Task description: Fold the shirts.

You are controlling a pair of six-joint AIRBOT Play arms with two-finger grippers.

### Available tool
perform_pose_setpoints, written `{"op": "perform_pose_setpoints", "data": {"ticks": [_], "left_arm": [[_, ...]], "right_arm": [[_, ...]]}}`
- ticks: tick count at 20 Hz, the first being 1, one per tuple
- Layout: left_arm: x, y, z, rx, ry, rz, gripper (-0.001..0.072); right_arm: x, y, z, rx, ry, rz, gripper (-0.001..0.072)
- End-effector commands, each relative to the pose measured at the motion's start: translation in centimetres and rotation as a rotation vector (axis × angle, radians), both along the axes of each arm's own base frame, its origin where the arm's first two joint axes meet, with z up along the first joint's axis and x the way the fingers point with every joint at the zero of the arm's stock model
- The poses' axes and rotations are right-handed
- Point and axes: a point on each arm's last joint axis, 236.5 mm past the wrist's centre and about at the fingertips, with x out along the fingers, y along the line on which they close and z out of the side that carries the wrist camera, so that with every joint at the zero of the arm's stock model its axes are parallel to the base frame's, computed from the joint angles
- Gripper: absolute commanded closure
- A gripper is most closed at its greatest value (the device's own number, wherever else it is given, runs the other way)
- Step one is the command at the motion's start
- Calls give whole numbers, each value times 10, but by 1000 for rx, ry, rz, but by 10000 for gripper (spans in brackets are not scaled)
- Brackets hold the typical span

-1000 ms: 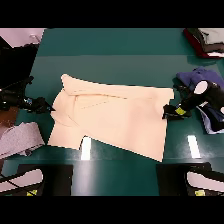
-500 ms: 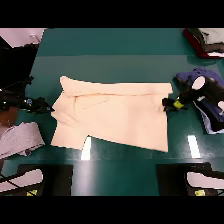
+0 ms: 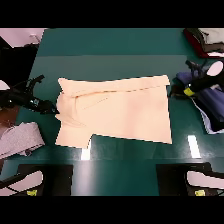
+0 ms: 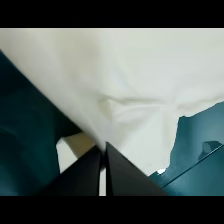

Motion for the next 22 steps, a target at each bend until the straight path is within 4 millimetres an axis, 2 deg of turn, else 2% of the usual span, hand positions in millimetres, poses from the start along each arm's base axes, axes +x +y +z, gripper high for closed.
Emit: {"op": "perform_pose_setpoints", "data": {"ticks": [1, 4, 6, 10, 11, 13, 15, 16, 17, 19, 21, 22], "left_arm": [[-5, -3, -2, 32, 4, -35, 682], [-3, -4, -2, 30, 0, -31, 682], [-3, -4, -1, 28, 0, -31, 682], [-4, -4, -1, 26, 2, -32, 682], [-4, -4, -1, 25, 4, -31, 682], [-5, -5, -1, 24, 8, -34, 682], [-5, -5, -1, 23, 8, -34, 681], [-5, -5, -1, 23, 9, -34, 681], [-6, -5, -1, 22, 9, -34, 682], [-7, -6, 0, 17, 17, -31, 681], [-3, -4, 1, 13, 45, 46, 682], [2, -5, 7, 10, 35, 65, 682]], "right_arm": [[-74, 0, -23, 41, 190, 30, 261], [-140, 9, -48, 62, 297, 17, 264], [-172, 15, -60, 71, 338, 14, 284], [-201, 20, -74, 70, 346, 4, 286], [-205, 21, -75, 70, 344, 2, 331], [-207, 24, -77, 79, 327, -7, 334], [-198, 33, -74, 115, 280, -29, 351], [-193, 36, -72, 124, 254, -31, 424], [-190, 38, -71, 120, 239, -22, 432], [-190, 42, -71, 112, 229, 7, 694], [-185, 45, -70, 106, 211, 25, 695], [-176, 46, -63, 102, 181, 33, 696]]}}
